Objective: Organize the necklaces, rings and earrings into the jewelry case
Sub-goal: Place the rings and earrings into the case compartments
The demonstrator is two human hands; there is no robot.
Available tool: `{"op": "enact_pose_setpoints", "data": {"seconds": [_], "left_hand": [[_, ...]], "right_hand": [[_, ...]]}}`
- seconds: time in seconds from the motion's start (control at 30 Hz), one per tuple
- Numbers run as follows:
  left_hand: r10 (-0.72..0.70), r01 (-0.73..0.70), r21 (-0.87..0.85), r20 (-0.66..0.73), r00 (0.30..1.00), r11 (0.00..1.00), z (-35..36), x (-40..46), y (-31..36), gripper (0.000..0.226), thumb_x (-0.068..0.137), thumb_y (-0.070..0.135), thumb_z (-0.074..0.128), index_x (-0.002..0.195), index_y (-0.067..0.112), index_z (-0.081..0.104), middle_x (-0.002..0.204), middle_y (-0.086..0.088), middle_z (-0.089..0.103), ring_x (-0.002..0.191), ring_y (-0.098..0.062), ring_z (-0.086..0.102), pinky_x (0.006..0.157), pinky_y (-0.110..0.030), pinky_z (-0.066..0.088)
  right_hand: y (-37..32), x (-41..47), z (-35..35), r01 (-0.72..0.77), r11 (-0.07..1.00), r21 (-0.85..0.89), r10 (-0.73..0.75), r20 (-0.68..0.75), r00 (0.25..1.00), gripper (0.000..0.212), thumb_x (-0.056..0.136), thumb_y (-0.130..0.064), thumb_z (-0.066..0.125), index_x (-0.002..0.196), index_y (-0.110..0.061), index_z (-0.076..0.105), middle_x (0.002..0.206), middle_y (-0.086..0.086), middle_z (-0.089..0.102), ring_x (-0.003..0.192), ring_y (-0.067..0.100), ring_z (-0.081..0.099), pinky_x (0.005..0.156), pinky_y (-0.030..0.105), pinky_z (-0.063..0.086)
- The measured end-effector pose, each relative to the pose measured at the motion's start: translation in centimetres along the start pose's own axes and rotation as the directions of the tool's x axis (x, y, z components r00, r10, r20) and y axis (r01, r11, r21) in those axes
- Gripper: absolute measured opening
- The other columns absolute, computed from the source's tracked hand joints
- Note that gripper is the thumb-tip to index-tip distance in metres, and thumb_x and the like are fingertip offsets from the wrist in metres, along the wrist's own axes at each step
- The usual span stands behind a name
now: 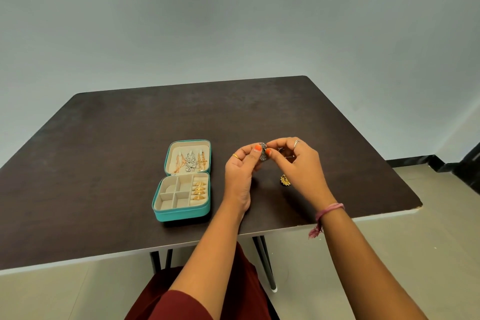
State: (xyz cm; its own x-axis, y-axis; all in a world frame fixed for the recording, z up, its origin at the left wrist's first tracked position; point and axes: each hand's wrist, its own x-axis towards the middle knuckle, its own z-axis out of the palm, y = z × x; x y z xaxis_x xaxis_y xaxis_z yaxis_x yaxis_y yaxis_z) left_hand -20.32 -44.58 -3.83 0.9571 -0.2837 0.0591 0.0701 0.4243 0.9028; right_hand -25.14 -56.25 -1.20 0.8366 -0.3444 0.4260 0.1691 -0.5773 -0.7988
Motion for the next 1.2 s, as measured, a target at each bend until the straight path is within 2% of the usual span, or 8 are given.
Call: {"op": "enact_pose_setpoints", "data": {"seconds": [0.1,0.27,0.43,0.53,0.73,0.83,0.9,1.2], "left_hand": [[-0.005,0.005,0.013,0.041,0.999,1.0,0.1,-0.2,0.1,0.021,0.092,0.009,0.058,0.111,0.007,0.067,0.1,-0.006,0.073,0.095,-0.014,0.068,0.083,-0.025,0.053],[0.009,-0.013,0.103,0.041,0.999,0.995,0.3,-0.1,0.1,0.026,0.093,0.011,0.058,0.118,0.01,0.065,0.106,-0.004,0.072,0.098,-0.011,0.067,0.08,-0.021,0.053],[0.042,-0.047,0.13,0.042,0.998,0.99,0.6,-0.3,0.1,0.027,0.093,0.011,0.057,0.119,0.012,0.062,0.087,0.008,0.074,0.083,0.0,0.067,0.069,-0.014,0.05],[0.07,-0.074,0.182,0.029,0.997,0.981,0.7,-0.2,-0.1,0.018,0.094,0.012,0.057,0.108,0.008,0.067,0.084,0.005,0.073,0.077,-0.002,0.067,0.066,-0.013,0.048],[0.086,-0.096,0.295,0.047,0.995,0.951,0.7,-0.2,-0.4,0.013,0.094,0.019,0.058,0.098,0.018,0.07,0.083,0.01,0.072,0.081,-0.003,0.066,0.075,-0.019,0.051],[0.079,-0.1,0.326,0.076,0.994,0.94,0.7,-0.3,-0.5,0.015,0.095,0.024,0.056,0.094,0.024,0.071,0.084,0.012,0.072,0.085,-0.003,0.065,0.081,-0.023,0.052],[0.079,-0.116,0.346,0.121,0.99,0.931,0.8,-0.5,-0.3,0.018,0.095,0.026,0.055,0.093,0.024,0.072,0.085,0.01,0.073,0.087,-0.003,0.065,0.081,-0.022,0.051],[0.07,-0.171,0.401,0.253,0.965,0.9,0.8,-0.6,-0.3,0.023,0.091,0.011,0.062,0.113,0.012,0.069,0.1,0.004,0.072,0.094,-0.003,0.066,0.082,-0.013,0.049]], "right_hand": [[0.1,0.0,-0.4,0.064,0.992,-0.108,-0.062,0.027,0.998,0.018,0.089,-0.02,0.065,0.106,-0.022,0.069,0.096,-0.009,0.062,0.088,-0.002,0.06,0.076,0.005,0.045],[0.4,0.2,-0.9,0.01,0.992,-0.128,-0.003,0.052,0.999,0.018,0.09,-0.024,0.063,0.107,-0.024,0.069,0.098,-0.008,0.061,0.09,-0.001,0.057,0.074,0.004,0.043],[0.6,0.4,-1.5,-0.169,0.982,0.088,0.156,0.136,0.978,0.012,0.089,-0.022,0.064,0.097,-0.026,0.071,0.094,-0.004,0.068,0.091,0.009,0.064,0.082,0.028,0.053],[0.5,0.5,-1.9,-0.241,0.964,0.111,0.217,0.192,0.957,0.012,0.09,-0.021,0.062,0.099,-0.022,0.071,0.096,-0.001,0.069,0.093,0.014,0.065,0.081,0.029,0.054],[0.0,0.7,-3.0,-0.185,0.976,-0.118,0.207,0.222,0.953,0.011,0.09,-0.022,0.063,0.098,-0.021,0.07,0.097,-0.001,0.066,0.092,0.012,0.063,0.078,0.023,0.05],[-0.8,0.8,-3.5,-0.116,0.955,-0.274,0.189,0.255,0.948,0.01,0.092,-0.02,0.06,0.097,-0.021,0.069,0.094,-0.004,0.059,0.081,0.006,0.057,0.061,0.009,0.04],[-1.1,0.9,-3.8,-0.063,0.926,-0.373,0.176,0.278,0.944,0.012,0.093,-0.019,0.059,0.099,-0.019,0.069,0.091,-0.005,0.052,0.075,0.003,0.05,0.057,0.008,0.034],[-1.4,1.2,-4.3,0.018,0.864,-0.503,0.133,0.263,0.956,0.016,0.092,-0.018,0.059,0.103,-0.016,0.07,0.091,-0.005,0.051,0.073,0.003,0.047,0.057,0.005,0.033]]}}
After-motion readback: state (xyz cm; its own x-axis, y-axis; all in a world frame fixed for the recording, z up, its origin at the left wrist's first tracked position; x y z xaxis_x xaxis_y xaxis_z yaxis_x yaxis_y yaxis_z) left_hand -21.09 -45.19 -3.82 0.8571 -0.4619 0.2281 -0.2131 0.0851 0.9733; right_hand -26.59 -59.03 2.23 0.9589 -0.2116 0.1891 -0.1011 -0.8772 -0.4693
